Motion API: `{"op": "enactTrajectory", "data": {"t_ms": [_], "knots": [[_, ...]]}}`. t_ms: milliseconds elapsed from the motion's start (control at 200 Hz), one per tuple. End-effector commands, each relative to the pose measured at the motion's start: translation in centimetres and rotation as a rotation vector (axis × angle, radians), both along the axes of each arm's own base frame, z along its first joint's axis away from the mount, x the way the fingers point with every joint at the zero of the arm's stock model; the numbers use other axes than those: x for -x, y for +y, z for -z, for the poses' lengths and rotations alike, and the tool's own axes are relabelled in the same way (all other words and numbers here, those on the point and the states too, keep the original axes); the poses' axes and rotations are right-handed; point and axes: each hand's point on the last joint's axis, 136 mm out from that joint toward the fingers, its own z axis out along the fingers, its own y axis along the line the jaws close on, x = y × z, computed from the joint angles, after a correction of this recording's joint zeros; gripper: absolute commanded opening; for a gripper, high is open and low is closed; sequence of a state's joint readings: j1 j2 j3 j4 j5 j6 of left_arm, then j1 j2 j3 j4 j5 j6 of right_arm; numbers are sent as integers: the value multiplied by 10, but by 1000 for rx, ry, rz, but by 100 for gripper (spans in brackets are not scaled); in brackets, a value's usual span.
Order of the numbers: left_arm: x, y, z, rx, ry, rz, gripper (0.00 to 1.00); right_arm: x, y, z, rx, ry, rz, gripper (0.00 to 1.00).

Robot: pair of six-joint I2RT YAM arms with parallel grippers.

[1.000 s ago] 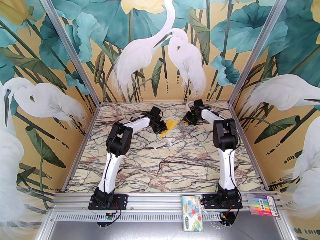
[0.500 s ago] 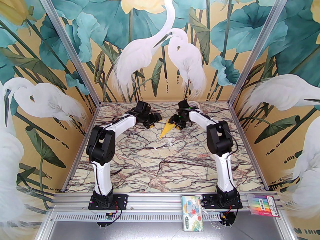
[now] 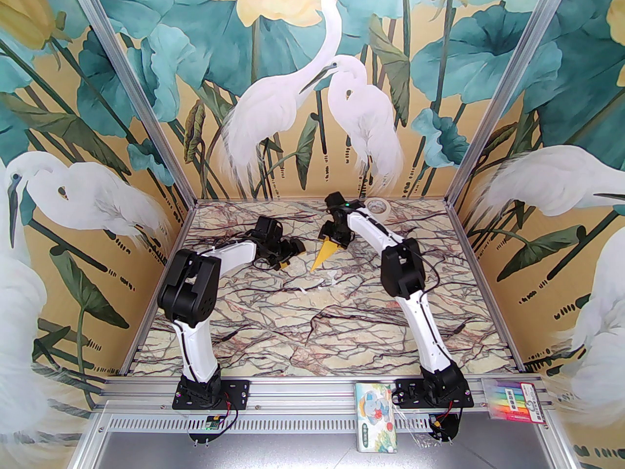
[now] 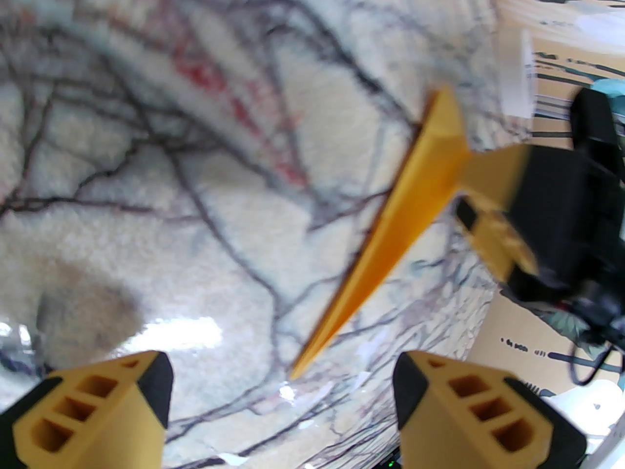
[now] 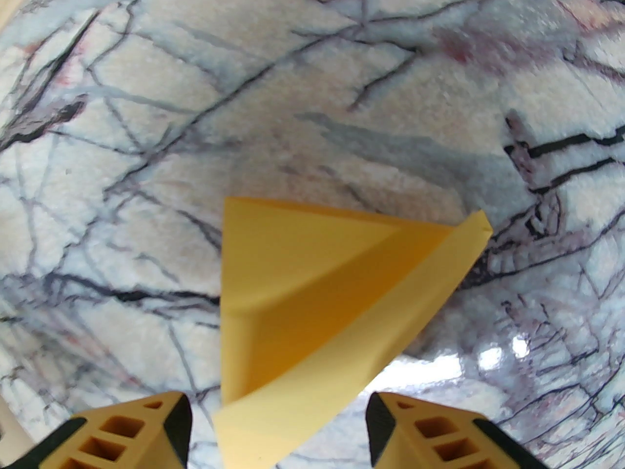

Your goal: Fold a paper plane with a square sheet of paper (fold left side to right side)

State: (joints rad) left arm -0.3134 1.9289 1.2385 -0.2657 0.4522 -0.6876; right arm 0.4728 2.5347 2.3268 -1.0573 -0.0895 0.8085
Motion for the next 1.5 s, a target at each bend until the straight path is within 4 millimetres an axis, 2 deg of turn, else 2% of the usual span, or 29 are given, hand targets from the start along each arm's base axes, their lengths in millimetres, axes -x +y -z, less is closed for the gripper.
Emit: {"op": "enactTrajectory", "data": {"t_ms": [0, 140, 220, 365, 510, 680, 870, 935, 1070, 1195, 1265, 1495], "knots": [[0, -6, -17, 50, -49, 19, 79, 6, -10, 8, 89, 36, 30, 66], [3, -6, -16, 59, -48, 21, 80, 10, -14, 8, 112, 43, 33, 59], [3, -7, -15, 64, -48, 19, 80, 12, -17, 0, 117, 26, 31, 51], [4, -9, -13, 72, -41, 16, 80, 15, -21, -18, 103, -15, 35, 46], [2, -11, -13, 76, -42, 23, 80, 22, -24, -25, 90, -23, 37, 39], [4, -27, -14, 75, -64, 94, 80, 30, -23, -21, 41, -28, 43, 34], [1, -43, -10, 16, -93, 187, 78, 38, -23, -1, -4, 16, 36, 29], [-1, -46, -10, 8, -105, 205, 78, 40, -22, 2, -26, 12, 36, 21], [-5, -47, -9, -24, -112, 233, 77, 39, -24, 1, -83, -21, 37, 12], [-4, -54, -15, -11, -131, 268, 77, 38, -25, -2, -154, -59, 4, 7], [-3, -58, -18, -16, -139, 290, 76, 37, -27, -3, -199, -69, -20, 0], [2, -76, -17, -25, -130, 347, 74, 38, -42, -2, -338, -73, -107, 0]]}}
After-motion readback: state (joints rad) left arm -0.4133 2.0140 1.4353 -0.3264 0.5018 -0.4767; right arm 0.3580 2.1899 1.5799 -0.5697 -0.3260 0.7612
